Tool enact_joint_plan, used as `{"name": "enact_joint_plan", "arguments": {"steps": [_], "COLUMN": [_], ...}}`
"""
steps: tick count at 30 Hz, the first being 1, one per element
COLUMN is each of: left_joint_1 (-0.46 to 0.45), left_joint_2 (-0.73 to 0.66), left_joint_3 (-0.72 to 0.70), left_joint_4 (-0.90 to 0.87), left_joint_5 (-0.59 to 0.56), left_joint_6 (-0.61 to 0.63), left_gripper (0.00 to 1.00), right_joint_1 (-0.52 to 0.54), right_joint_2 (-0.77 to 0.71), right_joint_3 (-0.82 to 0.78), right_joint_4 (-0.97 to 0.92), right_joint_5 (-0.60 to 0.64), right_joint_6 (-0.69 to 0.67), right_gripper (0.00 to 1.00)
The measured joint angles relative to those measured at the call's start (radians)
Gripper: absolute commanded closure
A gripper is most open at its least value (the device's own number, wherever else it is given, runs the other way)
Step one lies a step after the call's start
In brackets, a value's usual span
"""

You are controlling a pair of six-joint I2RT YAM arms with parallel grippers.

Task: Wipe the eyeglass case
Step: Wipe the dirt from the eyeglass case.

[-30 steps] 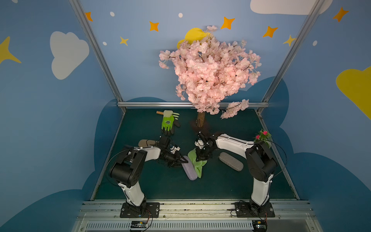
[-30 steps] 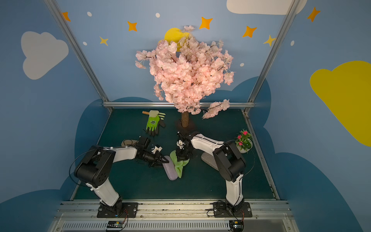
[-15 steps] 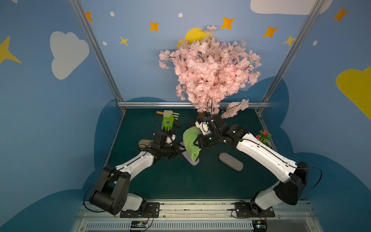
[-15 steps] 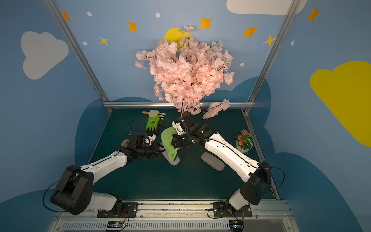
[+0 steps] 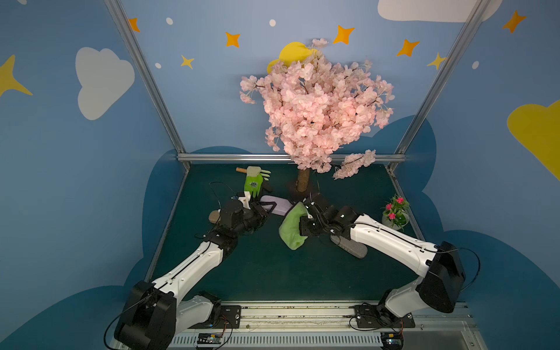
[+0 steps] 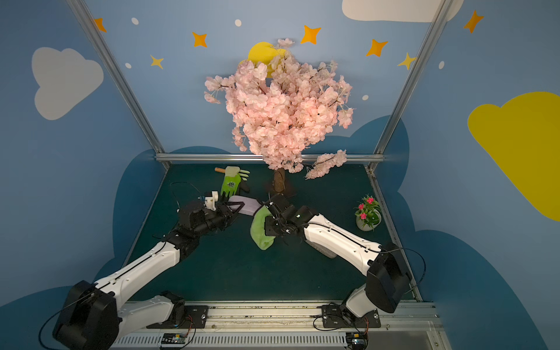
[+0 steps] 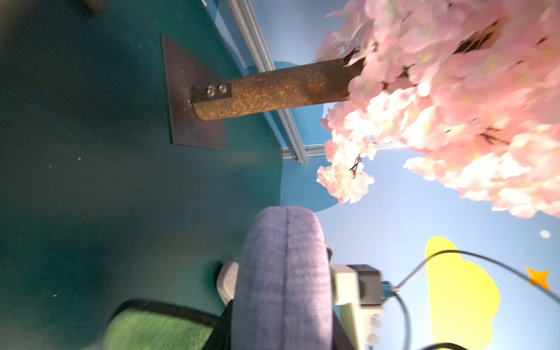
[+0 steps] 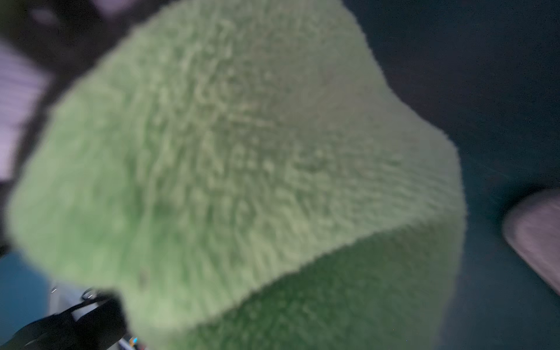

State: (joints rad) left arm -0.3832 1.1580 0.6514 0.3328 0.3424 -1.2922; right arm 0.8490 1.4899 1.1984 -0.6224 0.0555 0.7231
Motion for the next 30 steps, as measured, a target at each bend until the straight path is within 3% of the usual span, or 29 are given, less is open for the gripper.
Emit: {"name": "enact_joint_plan", "arguments": {"steps": [4, 9, 12, 17, 25, 28, 30], "left_joint_1": [0.008, -0.003, -0.031, -0.071, -0.032, -0.026, -0.039], "left_joint_2": [-0.023, -0.037, -0.017, 0.019, 0.019, 0.016, 0.005], "left_joint_3": [0.056, 0.075, 0.075, 0.068, -0.018, -0.003, 0.029], "left_joint_4": [-0.036, -0.071, -0.077, -0.030, 0.058, 0.090, 0.061], "left_joint_5": [0.024, 0.019, 0.023, 0.072, 0.125, 0.190, 0.216], "left_joint_6": [0.040, 0.127, 0.175, 0.212, 0.254, 0.334, 0.439], "left_gripper": [0.97, 0.97, 0.97, 0.97, 0.97, 0.97, 0.97], "right_joint_1": [-0.040, 0.067, 0.110, 0.100, -0.067, -0.122, -0.132], "right_joint_2": [-0.073, -0.077, -0.089, -0.019, -0.120, -0.156, -0.147], "right_joint_3": [0.019, 0.326, 0.370, 0.327, -0.019, -0.009, 0.087], "right_joint_4": [-0.047, -0.086, -0.003, 0.082, 0.121, 0.016, -0.066], "right_joint_5": [0.029, 0.006, -0.040, -0.068, -0.100, -0.081, -0.088], "right_joint_6": [-0.081, -0.164, -0.159, -0.098, -0.026, -0.066, -0.109], "right_gripper": [1.00, 1.00, 1.00, 1.00, 1.00, 1.00, 1.00]}}
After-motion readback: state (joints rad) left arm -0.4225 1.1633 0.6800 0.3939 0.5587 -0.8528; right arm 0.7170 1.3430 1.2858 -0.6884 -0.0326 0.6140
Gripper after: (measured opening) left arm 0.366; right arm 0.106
